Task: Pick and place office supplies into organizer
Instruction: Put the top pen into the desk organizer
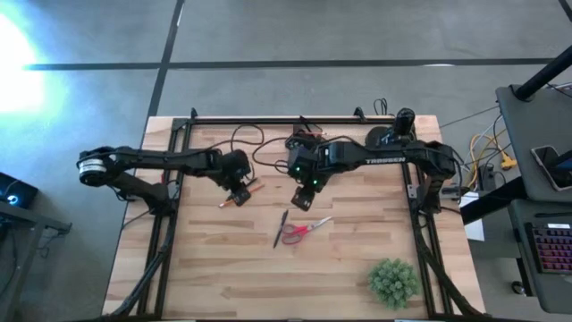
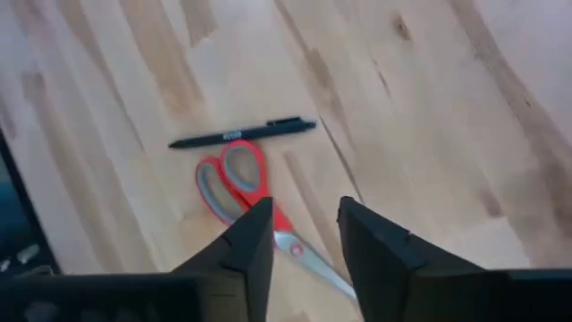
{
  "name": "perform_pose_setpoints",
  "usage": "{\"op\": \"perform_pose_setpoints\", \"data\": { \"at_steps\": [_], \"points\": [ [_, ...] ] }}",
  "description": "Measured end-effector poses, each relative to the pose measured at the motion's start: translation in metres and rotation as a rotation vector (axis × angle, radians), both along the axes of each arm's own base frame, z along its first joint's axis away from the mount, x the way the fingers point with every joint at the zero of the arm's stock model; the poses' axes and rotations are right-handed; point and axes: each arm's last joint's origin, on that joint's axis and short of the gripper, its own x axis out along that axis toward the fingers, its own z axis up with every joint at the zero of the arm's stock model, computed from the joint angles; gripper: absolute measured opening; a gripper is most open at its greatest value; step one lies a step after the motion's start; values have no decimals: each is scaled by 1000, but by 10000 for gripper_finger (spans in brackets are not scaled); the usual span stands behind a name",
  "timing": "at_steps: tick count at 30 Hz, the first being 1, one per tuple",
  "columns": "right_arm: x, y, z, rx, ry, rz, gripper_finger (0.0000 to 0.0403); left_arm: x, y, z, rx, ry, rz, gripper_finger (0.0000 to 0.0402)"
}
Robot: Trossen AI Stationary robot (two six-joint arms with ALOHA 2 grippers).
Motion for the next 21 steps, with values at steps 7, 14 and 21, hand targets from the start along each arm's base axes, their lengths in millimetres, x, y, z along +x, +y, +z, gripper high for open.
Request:
{"op": "perform_pose_setpoints", "data": {
  "at_steps": [7,14,21],
  "points": [
    [8,-6,-2,-70,-89,-102,74,-5,0,-15,-9,-15,113,7],
    [31,-19,0,33,-309,-302,19,-16,-3,-32,-38,34,162,1],
    [61,-27,-43,60,-239,-353,9,-33,-9,-35,-65,1,224,0]
  ]
}}
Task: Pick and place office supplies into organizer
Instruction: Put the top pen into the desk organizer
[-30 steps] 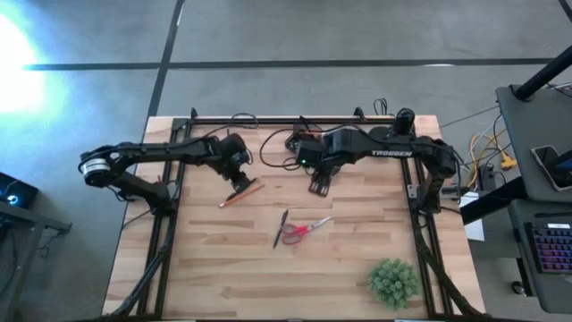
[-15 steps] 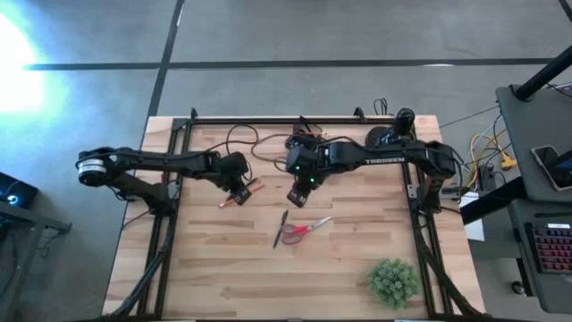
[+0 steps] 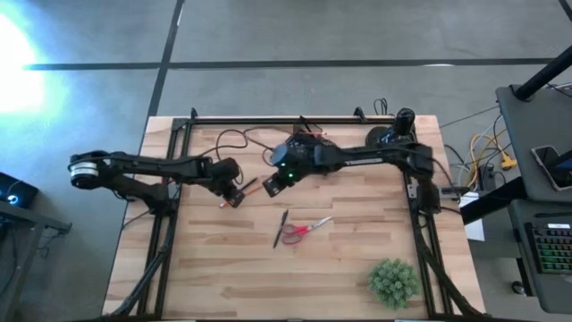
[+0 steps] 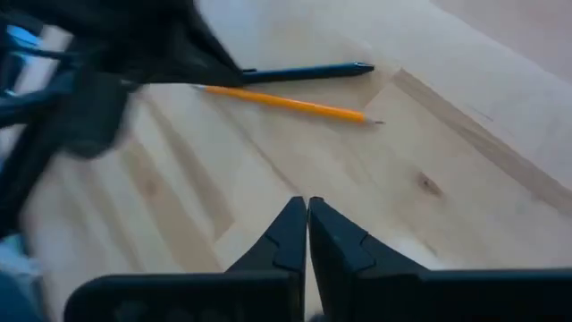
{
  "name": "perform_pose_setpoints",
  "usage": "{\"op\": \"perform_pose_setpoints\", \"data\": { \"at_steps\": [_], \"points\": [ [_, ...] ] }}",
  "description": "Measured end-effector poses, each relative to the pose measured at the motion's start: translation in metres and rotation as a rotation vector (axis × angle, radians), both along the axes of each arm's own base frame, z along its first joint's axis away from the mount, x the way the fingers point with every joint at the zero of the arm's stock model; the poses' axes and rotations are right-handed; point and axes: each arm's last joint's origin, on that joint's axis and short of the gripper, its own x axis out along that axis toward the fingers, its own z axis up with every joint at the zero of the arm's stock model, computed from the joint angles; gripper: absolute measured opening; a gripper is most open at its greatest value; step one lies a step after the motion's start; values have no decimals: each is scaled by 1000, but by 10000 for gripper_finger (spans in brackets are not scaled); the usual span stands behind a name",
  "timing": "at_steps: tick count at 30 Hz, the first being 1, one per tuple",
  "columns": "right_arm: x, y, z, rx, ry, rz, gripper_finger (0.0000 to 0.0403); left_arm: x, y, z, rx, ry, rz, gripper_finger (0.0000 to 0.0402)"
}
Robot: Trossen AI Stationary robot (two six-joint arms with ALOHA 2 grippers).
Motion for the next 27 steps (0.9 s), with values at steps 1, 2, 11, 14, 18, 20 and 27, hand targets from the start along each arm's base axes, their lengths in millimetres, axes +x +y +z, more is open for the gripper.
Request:
{"op": "perform_pose_setpoints", "data": {
  "at_steps": [1,2,11,14,18,20,27],
  "points": [
    [5,-2,-5,-11,8,2,9,-3,-1,1,0,-10,4,0],
    [9,-4,-11,-19,16,0,9,-4,-1,1,0,-25,14,0],
    [54,-39,-30,-11,-22,17,9,-14,-4,-11,-10,-92,82,0],
    [64,-52,-40,57,25,29,9,-18,-7,-8,35,-148,110,0],
    [71,-65,-52,75,105,34,9,-29,-10,-1,65,-214,124,0],
    [75,-71,-50,98,80,53,9,-33,-11,1,73,-245,123,0],
    [76,-82,-57,136,90,52,9,-49,-15,-11,51,-249,149,0]
  ]
}}
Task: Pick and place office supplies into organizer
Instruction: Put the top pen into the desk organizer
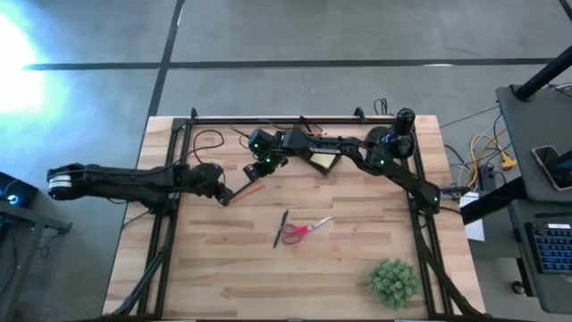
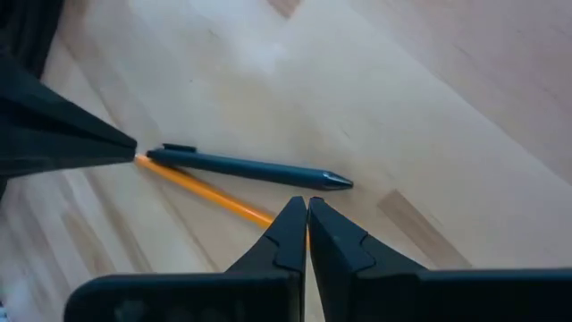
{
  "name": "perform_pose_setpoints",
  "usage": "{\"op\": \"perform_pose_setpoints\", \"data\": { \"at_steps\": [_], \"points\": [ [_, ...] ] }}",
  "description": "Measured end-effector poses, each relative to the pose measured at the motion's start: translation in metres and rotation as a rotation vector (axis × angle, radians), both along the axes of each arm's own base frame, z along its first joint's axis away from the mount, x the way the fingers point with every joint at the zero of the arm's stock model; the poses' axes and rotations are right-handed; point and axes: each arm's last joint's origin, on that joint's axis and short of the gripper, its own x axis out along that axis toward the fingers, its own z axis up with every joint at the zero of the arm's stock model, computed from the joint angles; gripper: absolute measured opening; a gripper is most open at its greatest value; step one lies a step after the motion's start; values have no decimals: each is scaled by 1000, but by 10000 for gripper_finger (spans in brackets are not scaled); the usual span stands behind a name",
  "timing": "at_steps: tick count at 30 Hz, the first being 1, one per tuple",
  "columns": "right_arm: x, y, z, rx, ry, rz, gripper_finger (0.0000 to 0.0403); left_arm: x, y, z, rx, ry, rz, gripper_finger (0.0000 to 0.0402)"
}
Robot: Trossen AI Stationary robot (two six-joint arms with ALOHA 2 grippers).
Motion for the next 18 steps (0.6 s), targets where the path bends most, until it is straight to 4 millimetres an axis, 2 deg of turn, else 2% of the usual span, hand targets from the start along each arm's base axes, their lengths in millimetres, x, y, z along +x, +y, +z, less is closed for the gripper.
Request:
{"op": "perform_pose_setpoints", "data": {
  "at_steps": [11,18],
  "points": [
    [-2,2,-16,3,3,-2,9,-2,-1,-2,-4,-12,-8,0],
    [2,1,-18,3,-47,-22,9,-2,-1,-6,-12,7,-12,0]
  ]
}}
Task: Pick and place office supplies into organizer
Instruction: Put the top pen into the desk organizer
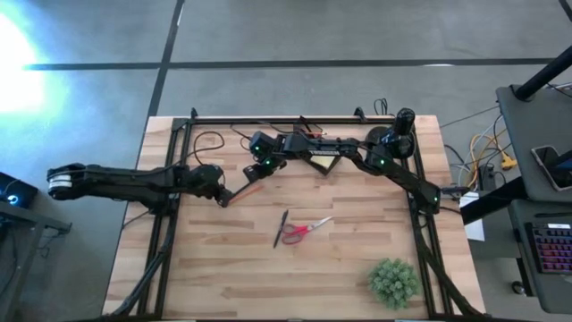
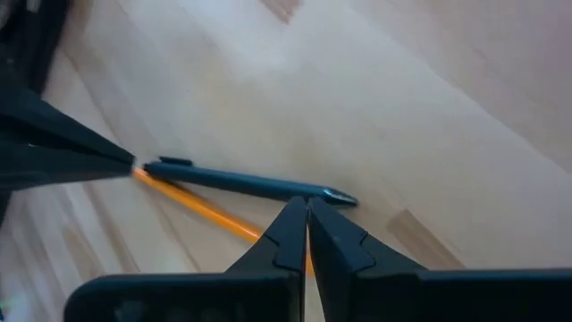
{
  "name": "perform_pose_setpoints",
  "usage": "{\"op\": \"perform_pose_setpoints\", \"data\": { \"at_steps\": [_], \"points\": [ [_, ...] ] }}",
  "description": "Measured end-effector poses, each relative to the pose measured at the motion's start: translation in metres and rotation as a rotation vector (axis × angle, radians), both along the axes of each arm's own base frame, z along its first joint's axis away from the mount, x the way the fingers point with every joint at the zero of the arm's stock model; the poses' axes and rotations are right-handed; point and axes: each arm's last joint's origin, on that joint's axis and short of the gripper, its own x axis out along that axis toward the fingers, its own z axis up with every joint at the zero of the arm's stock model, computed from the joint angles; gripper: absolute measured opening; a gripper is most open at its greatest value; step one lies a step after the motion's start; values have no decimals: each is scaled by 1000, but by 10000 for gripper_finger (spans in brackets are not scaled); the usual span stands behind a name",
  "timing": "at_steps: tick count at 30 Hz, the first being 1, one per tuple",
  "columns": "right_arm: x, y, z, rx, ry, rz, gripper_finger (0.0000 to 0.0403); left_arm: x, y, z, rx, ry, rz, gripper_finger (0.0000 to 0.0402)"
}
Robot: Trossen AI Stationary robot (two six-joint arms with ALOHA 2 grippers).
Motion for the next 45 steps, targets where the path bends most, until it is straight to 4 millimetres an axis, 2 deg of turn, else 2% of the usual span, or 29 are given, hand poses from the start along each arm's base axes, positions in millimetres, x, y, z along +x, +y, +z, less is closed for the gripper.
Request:
{"op": "perform_pose_setpoints", "data": {
  "at_steps": [4,12,20,27,30,33,36,45],
  "points": [
    [2,1,-1,-13,-26,-1,9,1,0,1,8,-14,-6,0],
    [-2,4,-16,0,-3,-7,9,6,1,-1,15,-39,-8,0],
    [-2,4,-18,19,8,-37,9,13,2,-7,1,-34,-41,0],
    [6,2,10,5,-82,-19,9,16,2,-7,0,-53,-46,0],
    [6,1,8,-39,-73,-24,9,16,2,-7,0,-53,-47,0],
    [5,1,0,-118,-61,64,18,16,2,-7,-1,-52,-47,0],
    [6,6,-4,-279,-55,209,36,16,2,-7,-1,-53,-47,0],
    [8,19,-4,-647,-82,628,104,16,2,-7,-9,-54,-55,0]
  ]
}}
